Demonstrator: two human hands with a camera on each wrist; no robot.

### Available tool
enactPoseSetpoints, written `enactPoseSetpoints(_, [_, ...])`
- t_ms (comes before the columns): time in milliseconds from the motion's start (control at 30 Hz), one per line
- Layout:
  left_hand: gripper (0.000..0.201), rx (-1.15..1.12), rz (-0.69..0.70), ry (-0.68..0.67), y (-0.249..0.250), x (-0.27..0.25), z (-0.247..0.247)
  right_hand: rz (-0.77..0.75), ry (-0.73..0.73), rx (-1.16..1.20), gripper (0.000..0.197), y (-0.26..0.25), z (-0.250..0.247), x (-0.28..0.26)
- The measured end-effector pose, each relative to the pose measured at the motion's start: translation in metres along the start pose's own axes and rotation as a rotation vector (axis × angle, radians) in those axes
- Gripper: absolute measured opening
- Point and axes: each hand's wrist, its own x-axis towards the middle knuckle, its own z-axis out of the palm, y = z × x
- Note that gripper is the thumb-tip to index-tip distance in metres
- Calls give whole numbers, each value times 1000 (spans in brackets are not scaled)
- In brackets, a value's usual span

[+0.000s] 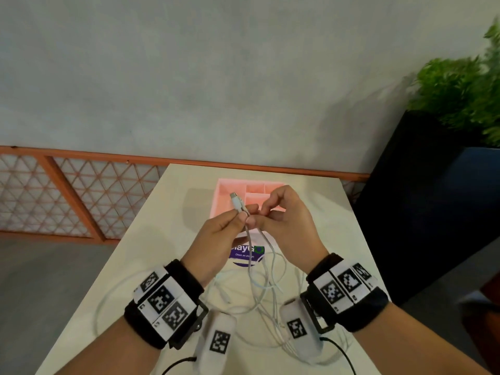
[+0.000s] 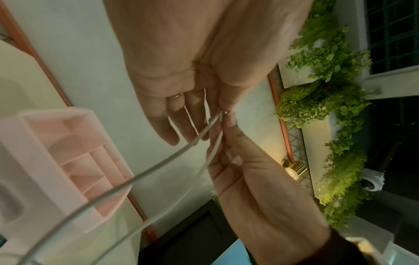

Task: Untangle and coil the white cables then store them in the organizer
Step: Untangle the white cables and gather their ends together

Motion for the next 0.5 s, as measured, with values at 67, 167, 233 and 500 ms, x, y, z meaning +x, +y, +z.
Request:
enactPoseSetpoints(67, [29, -20, 0, -21, 0, -1, -1, 22, -32, 5, 38, 2, -1, 0])
enactPoseSetpoints(167, [27, -25, 53, 3, 0, -2, -6, 48, -141, -81, 35, 13, -6, -4])
enactPoseSetpoints(233, [27, -70, 93, 60, 6, 1, -15, 69, -291, -196, 28, 28, -14, -11])
enactPoseSetpoints(500, [29, -248, 301, 340, 59, 15, -80, 387, -418, -702, 28, 115, -104, -59])
